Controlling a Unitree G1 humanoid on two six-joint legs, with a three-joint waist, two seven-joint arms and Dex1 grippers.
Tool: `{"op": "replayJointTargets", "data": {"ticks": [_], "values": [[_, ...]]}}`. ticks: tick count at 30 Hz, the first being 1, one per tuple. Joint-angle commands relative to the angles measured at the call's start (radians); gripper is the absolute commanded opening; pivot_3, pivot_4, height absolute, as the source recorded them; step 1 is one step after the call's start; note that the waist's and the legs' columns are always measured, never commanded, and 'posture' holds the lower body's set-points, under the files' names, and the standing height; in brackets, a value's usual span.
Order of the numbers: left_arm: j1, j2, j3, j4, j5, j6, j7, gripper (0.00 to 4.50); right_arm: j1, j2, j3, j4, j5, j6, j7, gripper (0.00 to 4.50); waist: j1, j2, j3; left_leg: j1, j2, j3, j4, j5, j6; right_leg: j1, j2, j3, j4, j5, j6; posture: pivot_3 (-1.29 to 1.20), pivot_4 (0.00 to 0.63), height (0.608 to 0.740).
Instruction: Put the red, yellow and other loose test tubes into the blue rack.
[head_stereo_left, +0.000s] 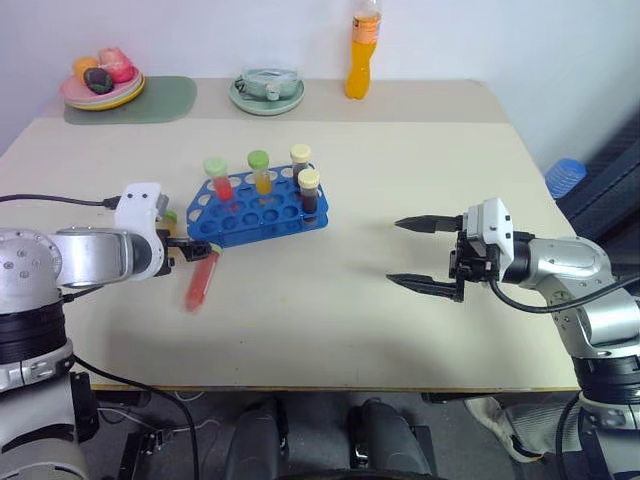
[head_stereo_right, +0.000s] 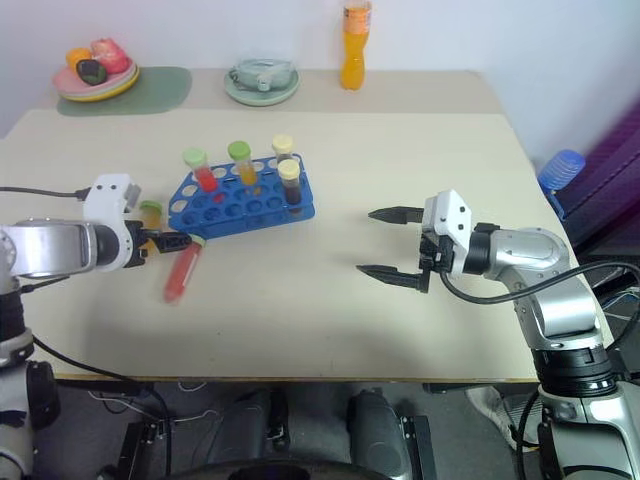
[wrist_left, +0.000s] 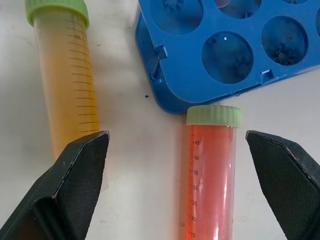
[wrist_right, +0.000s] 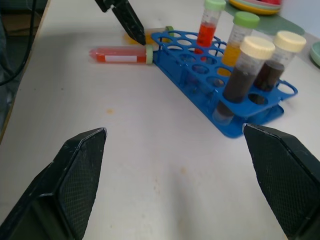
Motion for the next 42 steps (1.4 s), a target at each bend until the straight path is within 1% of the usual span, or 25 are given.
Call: {"op": "replayJointTargets", "data": {"ticks": [1,6,9,12,16,20,22,27,35,42], "values": [[-0.058,0.033,0.008,0.050,-0.039,0.008,0.031,4.50,-0.012,-0.008,-0.026,-0.042,0.026,0.012,-0.024,4.47,0.001,0.000,0.000,0.000,0.000,0.000,0.000,0.000,0.000,0.000,0.000,0.000,0.000,0.000,0.000,0.00,0.150,0.740],[-0.111,0.082,0.019,0.127,-0.068,0.008,0.047,4.50,-0.019,-0.005,-0.017,-0.043,0.025,0.017,-0.038,4.47,-0.002,0.000,0.000,0.000,0.000,0.000,0.000,0.000,0.000,0.000,0.000,0.000,0.000,0.000,0.000,0.00,0.150,0.740],[-0.178,0.127,0.030,0.202,-0.074,0.008,0.040,4.50,-0.028,0.002,-0.010,-0.035,0.024,0.016,-0.044,4.47,0.000,-0.001,0.001,0.000,0.000,0.000,0.000,0.000,0.000,0.000,0.000,0.000,0.000,0.000,0.000,0.00,0.150,0.740],[-0.230,0.172,0.004,0.267,-0.056,0.008,0.024,4.50,-0.036,0.009,-0.001,-0.023,0.022,0.008,-0.044,4.47,-0.001,-0.002,0.001,0.000,0.000,0.000,0.000,0.000,0.000,0.000,0.000,0.000,0.000,0.000,0.000,0.00,0.150,0.740],[-0.284,0.198,-0.024,0.361,-0.016,0.008,0.023,4.50,-0.043,0.014,0.001,-0.007,0.019,-0.002,-0.039,4.47,0.000,-0.001,0.001,0.000,0.000,0.001,0.000,0.000,0.000,0.000,0.000,0.000,0.001,0.000,0.000,0.00,0.150,0.740],[-0.362,0.176,-0.031,0.476,0.083,0.008,0.047,4.50,-0.040,0.017,0.001,0.001,0.017,-0.011,-0.039,4.47,0.001,-0.003,0.002,-0.001,0.000,0.001,0.001,0.000,0.000,-0.001,0.001,-0.001,0.001,0.000,0.000,0.00,0.150,0.740],[-0.404,0.144,-0.019,0.536,0.156,0.008,0.065,4.50,-0.037,0.018,-0.003,0.002,0.018,-0.012,-0.045,4.47,0.002,-0.003,0.002,-0.001,0.000,0.002,0.001,0.000,0.000,-0.001,0.000,-0.001,0.001,0.000,0.000,0.00,0.150,0.740],[-0.461,0.073,0.006,0.587,0.303,0.008,0.046,4.50,-0.021,0.015,-0.011,-0.008,0.020,-0.013,-0.054,4.47,0.000,-0.003,0.002,-0.001,-0.001,0.002,0.002,0.000,0.000,-0.001,0.001,-0.001,0.001,0.000,0.000,0.00,0.150,0.740],[-0.504,-0.049,0.075,0.665,0.550,-0.029,0.018,4.50,0.008,0.012,-0.019,-0.033,0.027,-0.016,-0.069,4.47,0.000,-0.003,0.002,-0.001,-0.001,0.003,0.002,0.000,0.000,-0.001,0.001,-0.001,0.002,0.000,0.001,0.00,0.150,0.740],[-0.536,-0.082,0.123,0.756,0.710,-0.068,-0.041,4.50,0.019,0.013,-0.022,-0.055,0.039,-0.018,-0.074,4.47,-0.001,-0.004,0.002,-0.001,0.000,0.003,0.002,0.000,0.000,-0.002,0.001,-0.001,0.003,0.000,0.001,0.00,0.150,0.740]]}}
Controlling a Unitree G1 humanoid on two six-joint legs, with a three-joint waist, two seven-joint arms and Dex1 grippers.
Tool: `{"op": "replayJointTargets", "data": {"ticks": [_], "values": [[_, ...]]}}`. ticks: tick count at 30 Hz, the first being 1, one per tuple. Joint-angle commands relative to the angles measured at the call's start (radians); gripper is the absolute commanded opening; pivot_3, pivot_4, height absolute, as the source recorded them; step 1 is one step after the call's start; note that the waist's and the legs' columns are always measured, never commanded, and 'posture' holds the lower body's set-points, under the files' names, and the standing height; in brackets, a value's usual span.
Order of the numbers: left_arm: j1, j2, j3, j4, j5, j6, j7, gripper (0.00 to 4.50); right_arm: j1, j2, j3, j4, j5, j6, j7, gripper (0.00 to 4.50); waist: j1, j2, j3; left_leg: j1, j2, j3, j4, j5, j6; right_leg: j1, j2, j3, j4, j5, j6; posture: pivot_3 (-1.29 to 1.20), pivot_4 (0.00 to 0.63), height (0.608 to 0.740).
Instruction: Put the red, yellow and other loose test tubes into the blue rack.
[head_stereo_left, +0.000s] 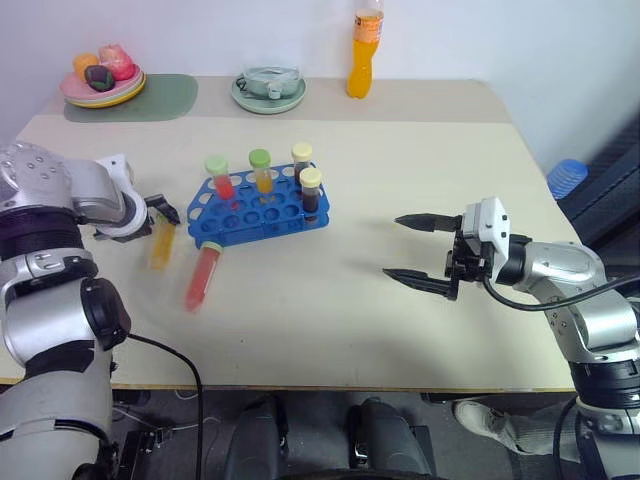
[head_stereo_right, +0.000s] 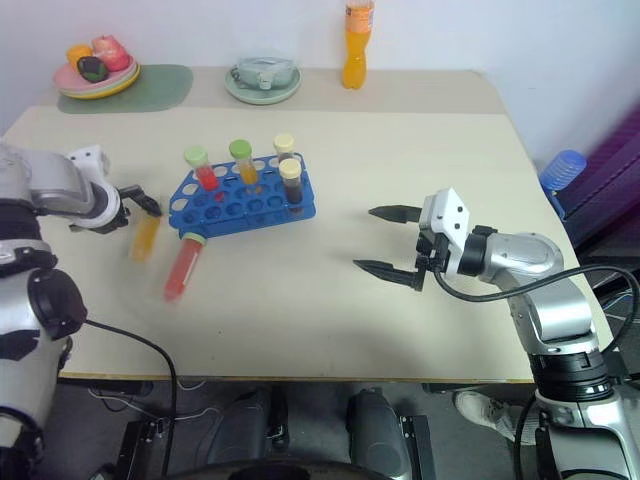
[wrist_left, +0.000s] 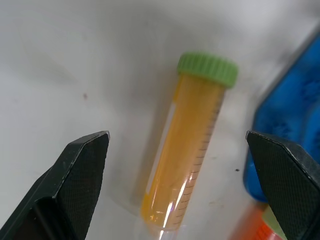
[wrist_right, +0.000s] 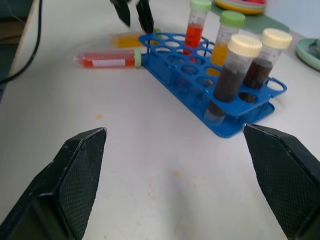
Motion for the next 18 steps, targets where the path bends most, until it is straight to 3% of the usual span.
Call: {"op": "replayJointTargets", "data": {"ticks": [1,6,9,13,15,18], "values": [[-0.050,0.009,0.036,0.032,0.079,-0.049,-0.035,4.50,-0.003,0.000,-0.030,-0.040,0.023,-0.018,-0.005,4.47,0.001,0.000,0.000,0.000,0.000,0.000,0.000,0.000,0.000,0.000,0.000,0.000,0.000,0.000,0.000,0.00,0.150,0.740],[-0.081,-0.018,0.055,0.138,0.161,-0.161,-0.068,4.50,-0.014,0.006,-0.026,-0.037,0.031,-0.018,-0.009,4.47,0.003,0.000,0.000,0.000,0.000,0.000,0.000,0.000,0.000,0.000,0.000,0.000,0.000,0.000,0.000,0.00,0.150,0.740],[-0.086,-0.032,0.067,0.189,0.195,-0.202,-0.085,3.69,-0.016,0.008,-0.020,-0.041,0.031,-0.017,-0.015,4.50,0.001,-0.001,0.000,0.000,0.000,0.000,0.000,0.000,0.000,0.000,0.000,0.000,0.000,0.000,0.000,0.00,0.150,0.740],[-0.079,-0.038,0.059,0.225,0.231,-0.221,-0.114,1.67,-0.015,0.010,-0.018,-0.049,0.033,-0.013,-0.022,4.50,-0.001,-0.001,0.000,0.000,0.000,0.001,0.000,0.000,0.000,0.000,0.000,0.000,0.000,0.000,0.000,0.00,0.150,0.740],[-0.077,-0.036,0.058,0.243,0.249,-0.230,-0.126,0.90,-0.013,0.010,-0.018,-0.054,0.033,-0.012,-0.026,4.50,0.001,0.000,0.000,0.000,0.000,0.001,0.000,0.000,0.000,0.000,0.000,0.000,0.001,0.000,0.000,0.00,0.150,0.740],[-0.078,-0.030,0.049,0.255,0.268,-0.219,-0.156,0.86,-0.010,0.010,-0.018,-0.059,0.035,-0.011,-0.032,4.50,0.001,0.000,0.000,0.000,0.000,0.001,0.001,0.000,0.000,0.000,0.000,0.000,0.001,0.000,0.000,0.00,0.150,0.740]]}}
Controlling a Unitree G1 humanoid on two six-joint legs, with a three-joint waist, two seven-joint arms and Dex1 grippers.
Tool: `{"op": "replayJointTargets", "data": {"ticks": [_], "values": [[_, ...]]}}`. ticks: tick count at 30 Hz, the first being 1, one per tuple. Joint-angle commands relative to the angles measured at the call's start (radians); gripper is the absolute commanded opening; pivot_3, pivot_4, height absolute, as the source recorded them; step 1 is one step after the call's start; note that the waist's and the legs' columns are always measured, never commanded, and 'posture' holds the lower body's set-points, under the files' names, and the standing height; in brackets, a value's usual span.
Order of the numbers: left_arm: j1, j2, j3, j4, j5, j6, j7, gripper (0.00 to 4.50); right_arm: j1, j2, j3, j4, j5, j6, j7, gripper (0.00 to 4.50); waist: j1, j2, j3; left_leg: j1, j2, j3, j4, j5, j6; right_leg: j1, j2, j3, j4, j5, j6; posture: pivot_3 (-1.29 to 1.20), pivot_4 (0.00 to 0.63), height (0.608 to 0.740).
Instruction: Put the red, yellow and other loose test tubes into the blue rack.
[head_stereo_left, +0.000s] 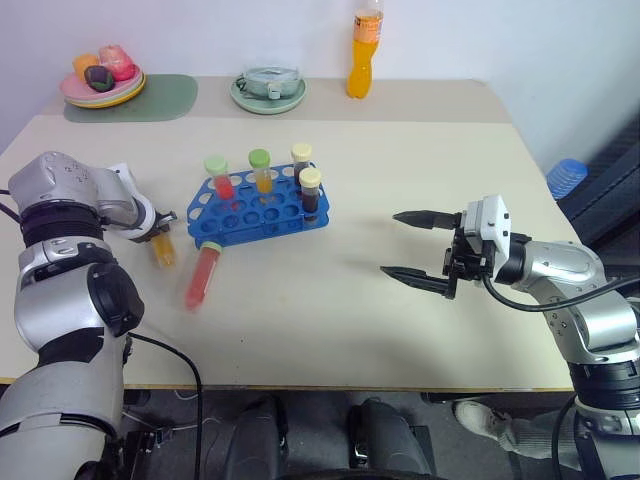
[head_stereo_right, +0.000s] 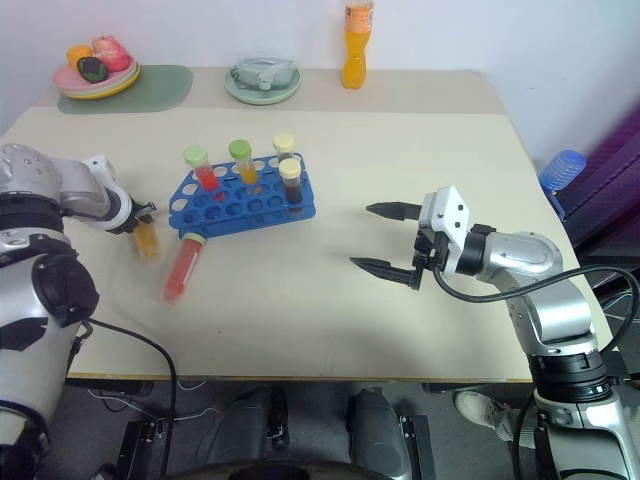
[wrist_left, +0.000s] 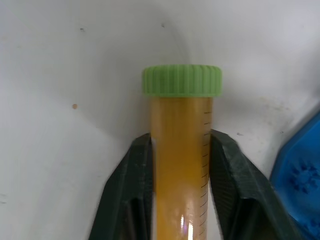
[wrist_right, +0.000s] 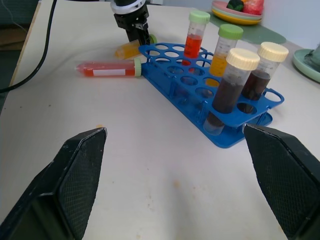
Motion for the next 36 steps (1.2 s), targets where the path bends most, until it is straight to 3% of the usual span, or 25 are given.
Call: {"op": "replayJointTargets", "data": {"ticks": [1,5,8,12,15,20,24,27,32,36], "values": [[-0.007,0.019,-0.002,0.018,0.033,0.001,-0.032,0.86,-0.008,0.003,-0.019,-0.045,0.018,-0.010,-0.008,4.50,0.000,0.000,0.000,0.000,0.000,0.000,0.000,0.000,0.000,0.000,0.000,0.000,0.000,0.000,0.000,0.00,0.150,0.740],[0.008,0.044,-0.013,-0.025,0.046,0.037,-0.084,0.86,-0.008,0.004,-0.020,-0.046,0.019,-0.012,-0.012,4.50,-0.003,0.000,0.000,0.000,0.000,0.000,0.000,0.000,0.000,0.000,0.000,0.000,0.000,0.000,0.000,0.00,0.150,0.740],[0.105,0.087,-0.075,-0.228,-0.005,0.053,-0.254,0.86,-0.009,0.007,-0.027,-0.048,0.024,-0.013,-0.016,4.50,-0.008,0.000,0.000,0.000,0.000,0.000,0.000,0.000,0.000,0.000,0.000,0.000,0.000,0.000,0.000,0.00,0.150,0.740],[0.331,0.100,0.070,-0.590,-0.176,-0.044,-0.510,0.86,-0.003,0.013,-0.028,-0.045,0.025,-0.019,-0.021,4.50,-0.008,0.000,0.000,0.000,0.001,0.000,-0.001,0.001,-0.001,-0.002,0.000,0.001,0.002,0.000,0.000,0.00,0.150,0.740],[0.579,0.142,0.102,-0.898,-0.258,-0.193,-0.752,0.86,-0.002,0.028,-0.022,-0.031,0.023,-0.025,-0.023,4.50,-0.007,0.000,0.000,0.000,0.001,0.001,0.001,0.000,-0.001,-0.001,0.000,0.001,0.001,0.000,0.000,0.00,0.150,0.740],[0.789,0.112,0.145,-1.170,-0.353,-0.449,-1.004,0.86,0.002,0.043,-0.020,-0.019,0.011,-0.038,-0.029,4.50,0.007,0.000,0.000,0.000,0.001,-0.001,0.000,0.000,-0.001,0.000,0.000,0.000,0.000,0.000,0.000,0.00,0.150,0.740],[0.769,0.004,0.084,-1.194,-0.322,-0.689,-1.054,0.86,0.010,0.051,-0.021,-0.035,0.005,-0.036,-0.051,4.50,0.016,0.000,0.000,0.001,0.000,-0.002,0.002,0.000,0.001,0.004,0.000,-0.001,-0.001,0.000,0.000,0.00,0.150,0.740],[0.717,-0.079,-0.038,-1.134,-0.240,-0.861,-1.084,0.86,0.035,0.048,-0.039,-0.067,0.003,-0.027,-0.086,4.50,0.023,0.000,0.000,0.001,0.000,-0.002,0.002,-0.001,0.001,0.004,0.000,-0.001,-0.001,0.000,0.000,0.00,0.150,0.740],[0.638,-0.195,-0.166,-0.927,-0.157,-1.110,-1.186,0.86,0.085,0.040,-0.063,-0.108,-0.037,-0.024,-0.172,4.50,0.022,0.000,0.000,0.001,0.000,-0.001,0.002,-0.001,0.002,0.004,0.000,-0.001,-0.002,0.000,0.000,0.00,0.150,0.740],[0.584,-0.248,-0.198,-0.734,-0.137,-1.253,-1.273,0.86,0.114,0.059,-0.061,-0.149,-0.082,-0.021,-0.261,4.50,0.019,-0.001,0.000,0.001,0.000,-0.001,0.002,-0.001,0.002,0.003,0.001,-0.001,-0.002,0.000,0.000,0.00,0.150,0.740]]}}
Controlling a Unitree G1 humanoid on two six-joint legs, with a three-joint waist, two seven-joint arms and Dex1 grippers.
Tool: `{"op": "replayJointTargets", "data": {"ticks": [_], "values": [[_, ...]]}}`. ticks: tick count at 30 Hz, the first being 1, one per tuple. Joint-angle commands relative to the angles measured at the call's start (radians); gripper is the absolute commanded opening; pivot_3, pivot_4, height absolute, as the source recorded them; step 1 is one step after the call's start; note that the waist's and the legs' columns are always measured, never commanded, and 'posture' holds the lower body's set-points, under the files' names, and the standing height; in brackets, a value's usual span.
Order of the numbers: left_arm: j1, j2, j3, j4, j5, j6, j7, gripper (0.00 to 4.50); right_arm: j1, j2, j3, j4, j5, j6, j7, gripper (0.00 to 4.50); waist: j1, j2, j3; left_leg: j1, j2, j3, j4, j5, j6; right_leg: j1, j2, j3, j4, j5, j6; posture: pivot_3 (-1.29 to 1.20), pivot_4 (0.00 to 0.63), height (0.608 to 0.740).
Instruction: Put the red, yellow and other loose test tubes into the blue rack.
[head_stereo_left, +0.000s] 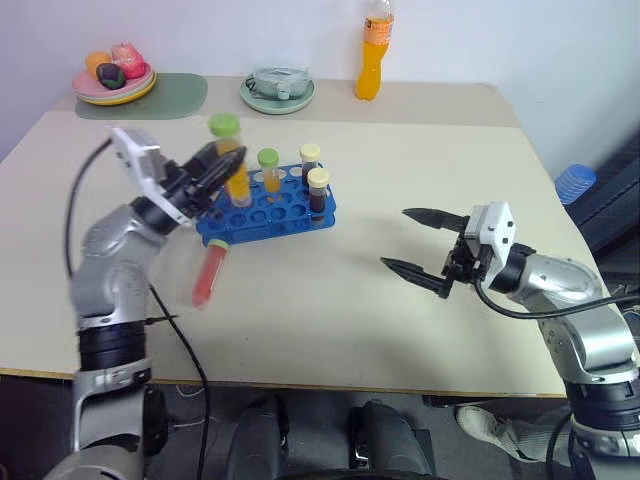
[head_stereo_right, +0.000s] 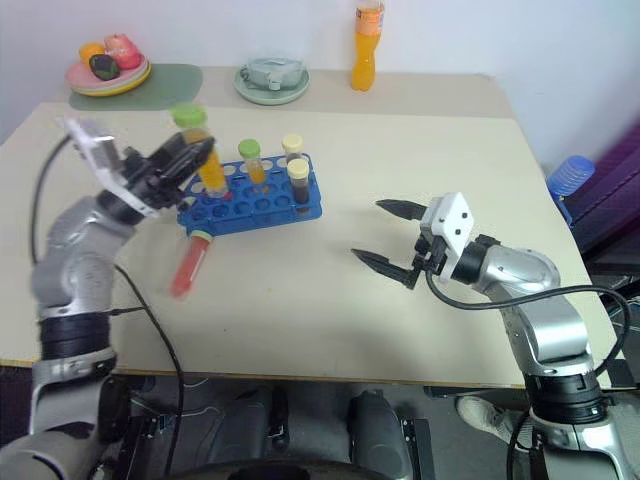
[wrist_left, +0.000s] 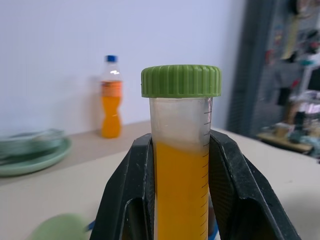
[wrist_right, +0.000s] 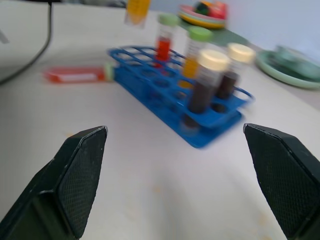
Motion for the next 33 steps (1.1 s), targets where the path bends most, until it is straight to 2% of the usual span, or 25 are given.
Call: {"op": "replayJointTargets", "data": {"ticks": [1,9,15,26,33], "values": [[-0.050,-0.012,-0.013,0.134,0.021,-0.139,-0.085,0.86,0.014,0.014,-0.021,-0.074,-0.039,-0.001,-0.084,4.50,-0.002,0.000,0.000,0.000,0.000,0.000,0.000,0.000,0.000,0.000,0.000,0.000,0.000,0.000,0.000,0.00,0.150,0.740],[-0.152,-0.019,-0.054,0.446,0.107,-0.318,-0.153,0.86,0.061,0.066,-0.020,-0.169,-0.054,0.035,-0.217,4.50,0.002,0.000,0.000,0.000,0.000,0.000,0.000,0.000,0.000,0.000,0.000,0.000,0.000,0.000,0.000,0.00,0.150,0.740],[-0.228,-0.052,-0.084,0.574,0.152,-0.375,-0.158,0.86,0.086,0.087,-0.017,-0.186,-0.070,0.022,-0.254,4.50,0.003,0.000,0.000,-0.001,0.000,0.000,0.000,0.000,0.000,0.000,0.000,0.000,-0.001,0.000,0.000,0.00,0.150,0.740],[-0.268,-0.074,-0.103,0.701,0.200,-0.432,-0.169,0.86,0.111,0.111,-0.007,-0.172,-0.093,-0.017,-0.267,4.50,-0.001,0.000,0.000,-0.001,0.000,0.000,0.000,0.000,0.000,0.000,0.001,-0.001,-0.001,0.000,0.000,0.00,0.150,0.740],[-0.211,-0.071,-0.102,0.648,0.166,-0.384,-0.249,0.86,0.126,0.117,-0.011,-0.168,-0.098,-0.033,-0.259,4.50,-0.004,0.000,0.000,0.000,0.000,0.000,0.000,0.000,0.000,0.000,0.001,0.000,-0.001,0.000,0.000,0.00,0.150,0.740]]}}
